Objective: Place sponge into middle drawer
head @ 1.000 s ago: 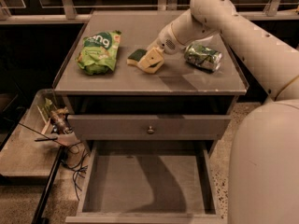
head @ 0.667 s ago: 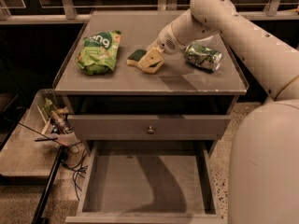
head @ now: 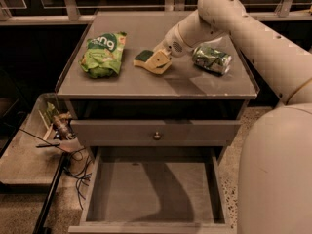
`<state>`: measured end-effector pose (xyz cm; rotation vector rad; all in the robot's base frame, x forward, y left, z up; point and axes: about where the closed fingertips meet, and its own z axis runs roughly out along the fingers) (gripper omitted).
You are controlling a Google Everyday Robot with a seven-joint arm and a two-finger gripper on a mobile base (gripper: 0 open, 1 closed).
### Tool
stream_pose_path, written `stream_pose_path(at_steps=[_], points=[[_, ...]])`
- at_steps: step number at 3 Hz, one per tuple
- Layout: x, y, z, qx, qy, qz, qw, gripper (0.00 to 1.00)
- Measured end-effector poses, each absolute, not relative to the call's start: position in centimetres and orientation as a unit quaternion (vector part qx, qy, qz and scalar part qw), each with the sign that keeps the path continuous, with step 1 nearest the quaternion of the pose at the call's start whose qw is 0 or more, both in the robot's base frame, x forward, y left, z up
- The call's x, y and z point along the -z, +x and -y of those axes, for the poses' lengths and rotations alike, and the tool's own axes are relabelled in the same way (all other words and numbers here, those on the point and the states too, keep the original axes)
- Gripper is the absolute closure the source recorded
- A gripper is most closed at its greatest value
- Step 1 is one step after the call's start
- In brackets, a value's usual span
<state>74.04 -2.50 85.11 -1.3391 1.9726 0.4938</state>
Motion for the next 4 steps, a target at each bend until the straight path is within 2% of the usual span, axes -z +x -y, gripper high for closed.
stream_pose_path(at_steps=[2, 4], points=[[-85.3, 73.6, 3.3, -0.19, -0.51, -0.763, 0.348, 1.0], [-88.7, 70.9, 4.9, -0.187, -0.507, -0.747, 0.387, 1.0]])
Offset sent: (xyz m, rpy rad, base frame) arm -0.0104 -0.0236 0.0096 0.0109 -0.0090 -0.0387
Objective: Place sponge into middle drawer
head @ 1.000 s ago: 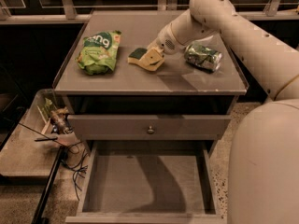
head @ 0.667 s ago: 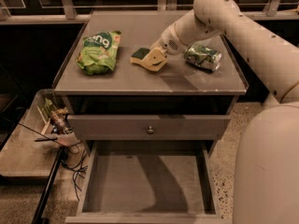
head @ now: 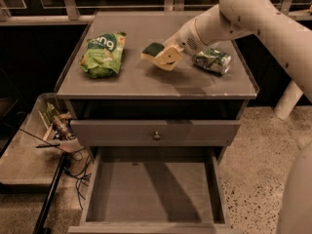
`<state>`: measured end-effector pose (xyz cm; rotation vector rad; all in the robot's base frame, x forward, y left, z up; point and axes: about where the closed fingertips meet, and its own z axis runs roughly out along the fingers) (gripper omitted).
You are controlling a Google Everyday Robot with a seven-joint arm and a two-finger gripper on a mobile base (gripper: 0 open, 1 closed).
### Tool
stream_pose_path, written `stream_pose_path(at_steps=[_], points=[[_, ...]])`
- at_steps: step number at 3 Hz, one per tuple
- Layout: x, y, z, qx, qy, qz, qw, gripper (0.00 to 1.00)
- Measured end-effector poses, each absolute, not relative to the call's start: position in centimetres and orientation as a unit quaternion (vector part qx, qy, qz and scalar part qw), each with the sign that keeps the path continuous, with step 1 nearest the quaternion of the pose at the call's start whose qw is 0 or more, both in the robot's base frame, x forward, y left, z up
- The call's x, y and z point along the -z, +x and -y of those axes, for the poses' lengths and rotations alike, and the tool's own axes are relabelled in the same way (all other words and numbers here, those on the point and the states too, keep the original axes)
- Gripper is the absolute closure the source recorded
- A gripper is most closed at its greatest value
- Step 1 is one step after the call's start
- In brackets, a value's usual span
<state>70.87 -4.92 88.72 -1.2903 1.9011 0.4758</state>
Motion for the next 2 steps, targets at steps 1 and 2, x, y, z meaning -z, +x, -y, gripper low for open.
stream_pose_path(at_steps=[1, 2], points=[[-91.0, 68.3, 6.2, -0.178, -0.507, -0.735, 0.413, 1.0], [-92.3, 65.2, 7.5, -0.169, -0.509, -0.726, 0.431, 1.0]])
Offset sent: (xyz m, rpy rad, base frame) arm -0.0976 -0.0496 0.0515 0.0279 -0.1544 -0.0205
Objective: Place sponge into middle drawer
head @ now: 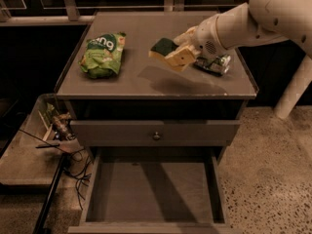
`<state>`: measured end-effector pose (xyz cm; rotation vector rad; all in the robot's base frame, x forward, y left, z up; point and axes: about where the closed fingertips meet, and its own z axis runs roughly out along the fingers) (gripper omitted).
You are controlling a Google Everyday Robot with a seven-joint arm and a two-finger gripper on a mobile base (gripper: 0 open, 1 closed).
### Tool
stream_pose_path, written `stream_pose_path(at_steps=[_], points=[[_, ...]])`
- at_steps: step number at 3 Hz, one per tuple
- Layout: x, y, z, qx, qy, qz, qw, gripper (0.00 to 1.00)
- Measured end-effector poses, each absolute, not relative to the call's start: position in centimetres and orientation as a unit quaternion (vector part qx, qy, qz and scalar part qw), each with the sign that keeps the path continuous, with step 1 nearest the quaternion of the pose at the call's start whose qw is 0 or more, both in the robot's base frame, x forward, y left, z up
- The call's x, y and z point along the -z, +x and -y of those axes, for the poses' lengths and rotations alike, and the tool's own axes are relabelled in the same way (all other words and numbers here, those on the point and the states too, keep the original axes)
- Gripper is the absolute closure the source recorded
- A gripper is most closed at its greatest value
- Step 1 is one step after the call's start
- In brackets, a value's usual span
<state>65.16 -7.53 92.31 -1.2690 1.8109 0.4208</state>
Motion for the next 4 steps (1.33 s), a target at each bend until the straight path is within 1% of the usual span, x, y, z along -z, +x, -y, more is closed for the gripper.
stream_pose_path(at_steps=[2, 3, 4], points=[[-90.8, 59.8, 11.2, -0.138, -0.489, -0.74, 0.44, 1.0], [-88.0, 54.5, 12.8, -0.118, -0.488, -0.753, 0.425, 1.0], [-88.0, 54.5, 12.8, -0.118, -0.488, -0.753, 0.425, 1.0]])
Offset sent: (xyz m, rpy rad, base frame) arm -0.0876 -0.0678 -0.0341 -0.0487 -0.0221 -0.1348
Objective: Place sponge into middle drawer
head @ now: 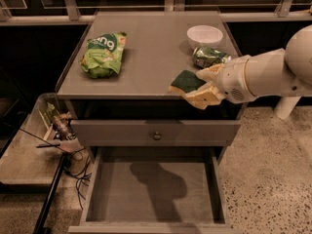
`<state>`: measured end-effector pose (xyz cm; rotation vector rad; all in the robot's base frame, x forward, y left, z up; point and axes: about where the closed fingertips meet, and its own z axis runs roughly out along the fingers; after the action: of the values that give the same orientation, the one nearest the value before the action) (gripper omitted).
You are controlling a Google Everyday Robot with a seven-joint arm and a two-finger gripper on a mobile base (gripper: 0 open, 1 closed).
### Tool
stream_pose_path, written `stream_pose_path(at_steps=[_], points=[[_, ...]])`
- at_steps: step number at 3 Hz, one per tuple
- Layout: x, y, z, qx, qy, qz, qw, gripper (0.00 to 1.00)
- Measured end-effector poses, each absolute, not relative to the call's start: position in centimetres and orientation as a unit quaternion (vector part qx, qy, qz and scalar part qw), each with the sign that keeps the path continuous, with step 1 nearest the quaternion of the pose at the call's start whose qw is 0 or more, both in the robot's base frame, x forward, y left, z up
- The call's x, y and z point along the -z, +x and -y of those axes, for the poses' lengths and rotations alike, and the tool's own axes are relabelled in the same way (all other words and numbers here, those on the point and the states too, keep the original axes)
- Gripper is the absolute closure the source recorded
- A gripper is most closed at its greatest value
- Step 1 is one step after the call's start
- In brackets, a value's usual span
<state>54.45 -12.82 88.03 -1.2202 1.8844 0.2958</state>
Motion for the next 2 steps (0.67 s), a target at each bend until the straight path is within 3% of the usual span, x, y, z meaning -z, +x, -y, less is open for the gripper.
stream_pose_path(at_steps=[2], points=[[-82.1, 51.4, 10.9, -0.148, -0.5, -0.764, 0.379, 1.0]])
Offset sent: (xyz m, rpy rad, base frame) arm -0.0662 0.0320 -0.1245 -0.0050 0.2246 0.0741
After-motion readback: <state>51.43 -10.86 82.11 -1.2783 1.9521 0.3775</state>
